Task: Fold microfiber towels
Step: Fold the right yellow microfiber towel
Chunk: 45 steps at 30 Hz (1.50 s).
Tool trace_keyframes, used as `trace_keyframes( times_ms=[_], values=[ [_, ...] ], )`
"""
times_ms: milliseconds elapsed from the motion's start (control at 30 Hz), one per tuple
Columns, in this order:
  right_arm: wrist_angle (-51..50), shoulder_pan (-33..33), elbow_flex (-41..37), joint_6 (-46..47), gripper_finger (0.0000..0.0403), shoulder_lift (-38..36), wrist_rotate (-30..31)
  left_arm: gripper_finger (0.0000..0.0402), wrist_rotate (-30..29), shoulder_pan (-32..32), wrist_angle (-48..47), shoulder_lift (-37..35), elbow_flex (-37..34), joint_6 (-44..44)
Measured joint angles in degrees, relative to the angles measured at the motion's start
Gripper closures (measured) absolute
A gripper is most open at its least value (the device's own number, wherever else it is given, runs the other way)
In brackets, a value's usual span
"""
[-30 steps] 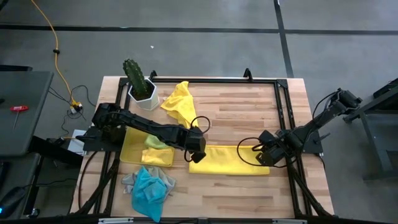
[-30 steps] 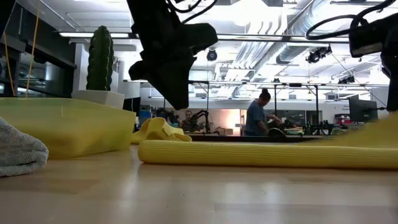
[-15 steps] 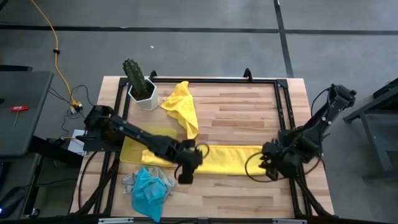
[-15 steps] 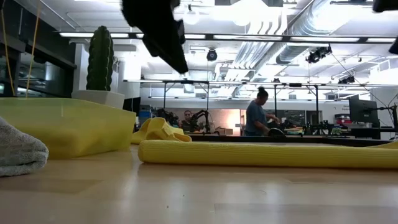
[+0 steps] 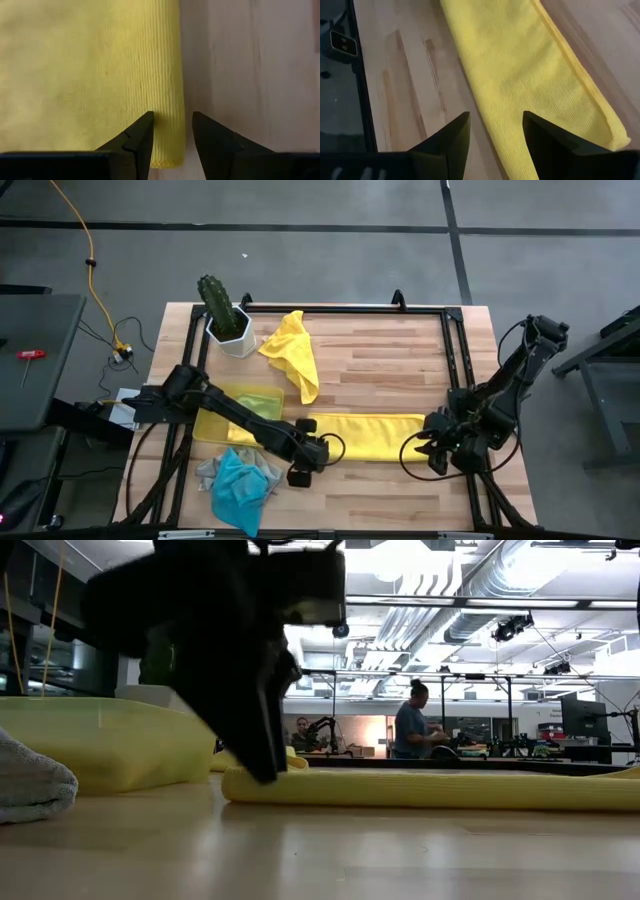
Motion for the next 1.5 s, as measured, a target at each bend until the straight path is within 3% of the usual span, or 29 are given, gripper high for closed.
trace_keyframes(
  times_ms=[200, 367, 700, 867, 1100, 1500],
  values=[
    [0.71, -0.65, 0.00, -11.99, 0.0229, 3.48, -8.49, 0.0275, 2.15, -0.07, -0.38, 0.25, 0.02, 1.40],
    [8.24, -1.80, 0.00, -22.26, 0.0229, 9.07, -14.70, 0.0275, 2.18, -0.04, -0.36, 0.27, 0.00, 1.37],
    [2.94, -4.37, 0.00, -30.70, 0.0229, 18.86, -18.32, 0.0275, 2.25, -0.04, -0.33, 0.27, 0.00, 0.34],
    [-1.47, -3.78, -0.01, -31.49, 0.0229, 21.56, -18.67, 0.0275, 2.38, -0.04, -0.75, 0.27, 0.00, -1.05],
    [6.17, -2.24, -2.85, -31.21, 0.0229, 21.85, -20.33, 0.0275, 3.27, -0.05, -0.79, 0.27, 0.00, -1.06],
    [8.51, -1.44, -5.37, -26.31, 0.0229, 21.85, -21.90, 0.0275, 3.32, 0.00, -0.79, 0.27, 0.00, 1.31]
  ],
)
